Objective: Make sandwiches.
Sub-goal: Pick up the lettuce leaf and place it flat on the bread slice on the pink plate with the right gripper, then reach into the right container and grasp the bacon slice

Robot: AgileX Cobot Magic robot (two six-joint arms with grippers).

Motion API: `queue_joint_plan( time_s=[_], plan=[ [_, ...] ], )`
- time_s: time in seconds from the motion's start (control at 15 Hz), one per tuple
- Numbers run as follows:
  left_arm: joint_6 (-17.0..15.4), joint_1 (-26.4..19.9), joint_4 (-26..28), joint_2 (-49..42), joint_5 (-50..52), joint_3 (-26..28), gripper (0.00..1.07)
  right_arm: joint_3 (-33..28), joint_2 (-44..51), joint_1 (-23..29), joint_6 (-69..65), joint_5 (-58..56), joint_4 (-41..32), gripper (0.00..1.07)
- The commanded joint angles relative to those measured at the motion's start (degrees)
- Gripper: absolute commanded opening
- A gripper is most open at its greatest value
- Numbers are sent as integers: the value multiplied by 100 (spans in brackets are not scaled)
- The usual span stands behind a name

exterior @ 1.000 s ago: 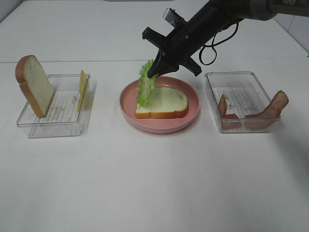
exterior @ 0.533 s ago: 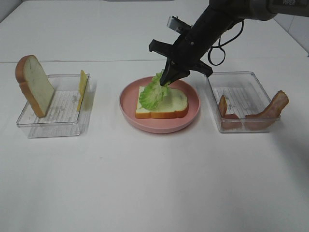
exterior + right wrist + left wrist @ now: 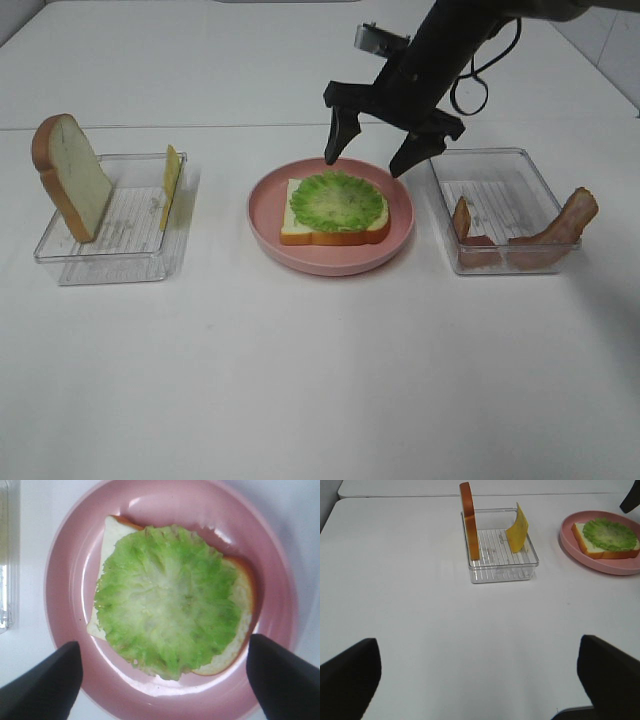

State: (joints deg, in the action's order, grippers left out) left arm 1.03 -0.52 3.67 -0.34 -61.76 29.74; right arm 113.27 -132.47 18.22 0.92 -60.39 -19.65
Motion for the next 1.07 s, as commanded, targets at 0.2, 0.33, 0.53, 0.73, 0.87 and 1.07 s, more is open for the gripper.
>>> queue_joint_plan(
  time_s=[0.2,0.33,0.53,0.73,0.87,1.07],
  plan=[
    [-6,-6,17,-97,46,-17,100,34,653,-17,-269,-327,630,88],
    [-6,-6,17,-97,46,-17,100,34,785,-17,-510,-842,1272,88],
    [-6,-6,17,-97,46,-17,100,34,934,-275,-613,-1501,1839,88],
    [0,-6,17,-92,46,-17,100,-29,1152,-659,-493,-1604,1593,87],
    [0,-6,17,-92,46,-17,100,-527,1513,-1060,-407,-1604,1490,87],
    [0,-6,17,-92,46,-17,100,-1707,1954,-1639,-350,-1077,1415,86]
  ],
)
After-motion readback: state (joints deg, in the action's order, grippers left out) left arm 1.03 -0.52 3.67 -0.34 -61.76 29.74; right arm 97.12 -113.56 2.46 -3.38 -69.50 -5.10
